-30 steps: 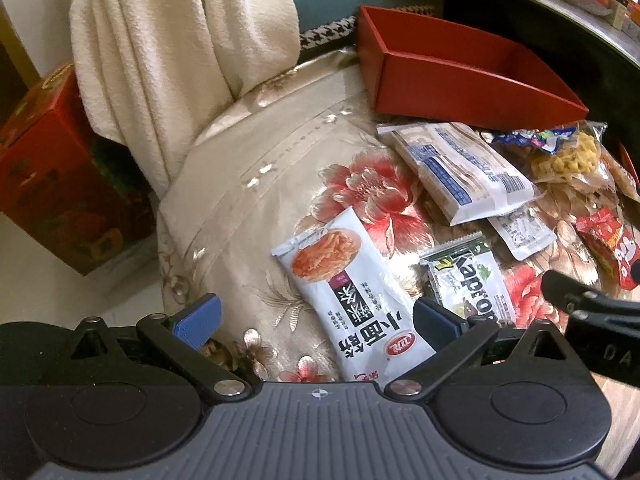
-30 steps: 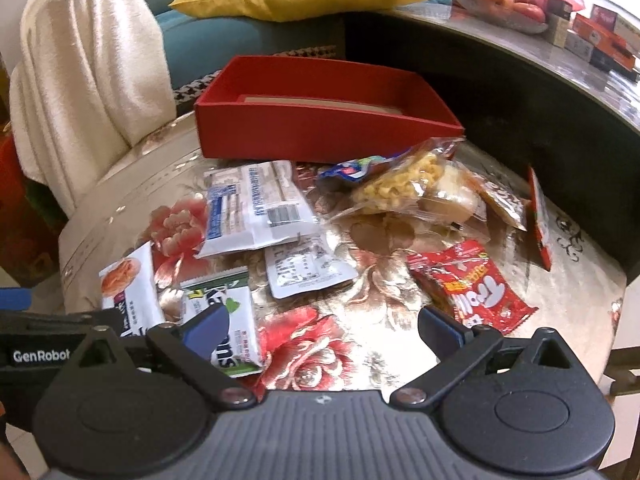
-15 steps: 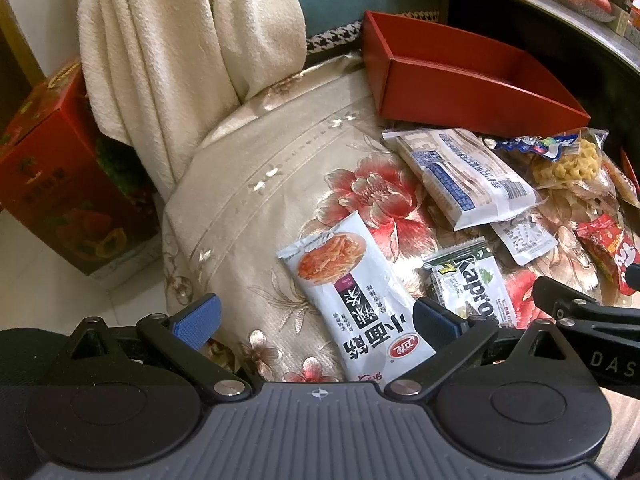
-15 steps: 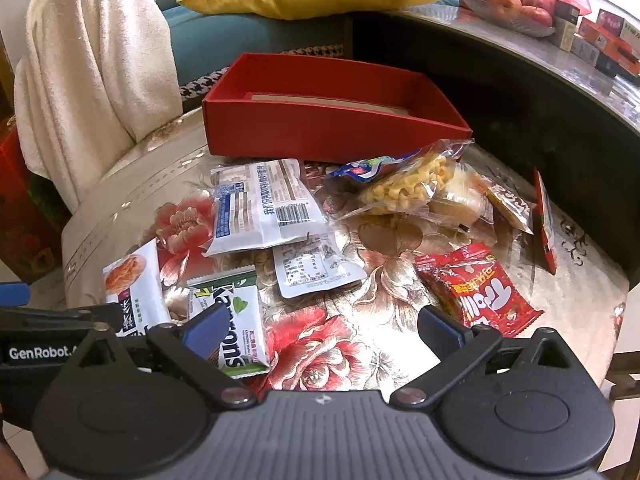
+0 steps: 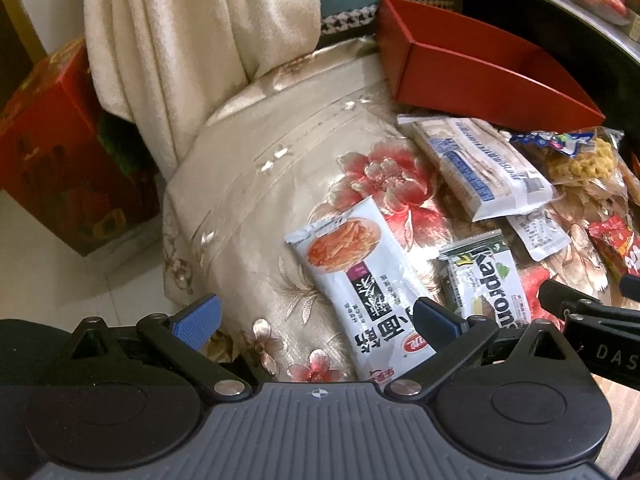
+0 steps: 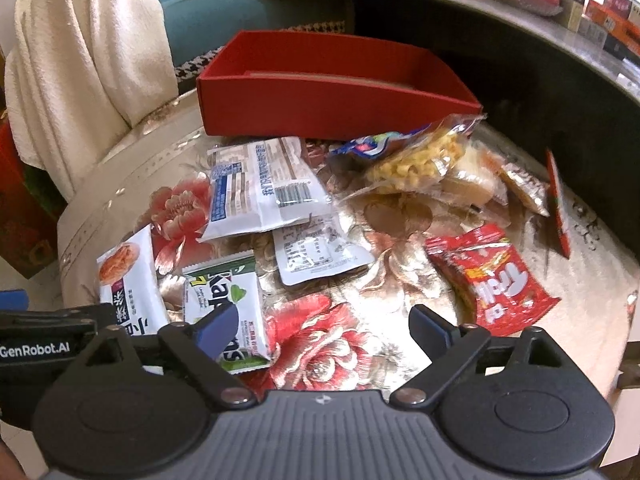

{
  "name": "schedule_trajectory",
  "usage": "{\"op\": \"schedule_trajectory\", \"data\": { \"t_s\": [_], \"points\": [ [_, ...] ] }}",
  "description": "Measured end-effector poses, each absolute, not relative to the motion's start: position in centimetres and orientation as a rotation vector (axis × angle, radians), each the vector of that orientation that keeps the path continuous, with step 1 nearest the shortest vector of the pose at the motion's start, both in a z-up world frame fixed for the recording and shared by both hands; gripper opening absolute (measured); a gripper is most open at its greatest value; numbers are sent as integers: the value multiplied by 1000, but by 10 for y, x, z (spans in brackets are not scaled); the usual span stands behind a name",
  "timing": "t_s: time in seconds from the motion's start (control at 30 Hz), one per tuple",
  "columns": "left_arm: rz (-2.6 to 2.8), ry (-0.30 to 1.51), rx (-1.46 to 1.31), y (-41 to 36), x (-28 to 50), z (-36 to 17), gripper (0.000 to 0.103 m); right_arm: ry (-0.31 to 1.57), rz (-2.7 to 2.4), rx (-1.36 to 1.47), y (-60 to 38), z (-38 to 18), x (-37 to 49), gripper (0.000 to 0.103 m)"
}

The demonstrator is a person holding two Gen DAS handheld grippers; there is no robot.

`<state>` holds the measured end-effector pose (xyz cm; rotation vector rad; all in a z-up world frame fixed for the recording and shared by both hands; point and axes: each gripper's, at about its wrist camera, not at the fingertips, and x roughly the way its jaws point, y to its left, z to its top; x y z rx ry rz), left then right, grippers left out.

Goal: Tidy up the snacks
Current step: 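Grasp the green Kaprons wafer with the right tool while the left tool grasps the white noodle-snack bag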

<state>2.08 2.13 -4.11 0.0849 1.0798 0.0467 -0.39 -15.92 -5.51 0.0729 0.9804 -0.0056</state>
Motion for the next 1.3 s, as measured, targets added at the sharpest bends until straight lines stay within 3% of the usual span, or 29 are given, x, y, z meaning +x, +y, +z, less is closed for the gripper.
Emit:
{"op": "schedule_trajectory", "data": {
  "t_s": [0.1,0.4,0.57,0.73,0.77,0.8,1.3],
  "points": [
    [59,1099,56,29,25,-45,103,984,35,75,-152,-56,1,72],
    [96,1128,-23,53,35,-54,103,1038,142,61,-116,-77,21,65],
    [101,1149,-52,60,42,-59,103,1071,169,88,-113,-85,36,69],
    [97,1171,-72,63,46,-64,103,1026,210,-122,-93,-91,21,68],
    [90,1172,-71,62,46,-64,103,1032,220,-106,-97,-90,21,65],
    [89,1171,-61,61,46,-64,103,1036,222,-103,-101,-88,22,54],
    [99,1310,-138,13,76,-86,101,1066,157,-32,-178,-70,-25,54]
  ]
}}
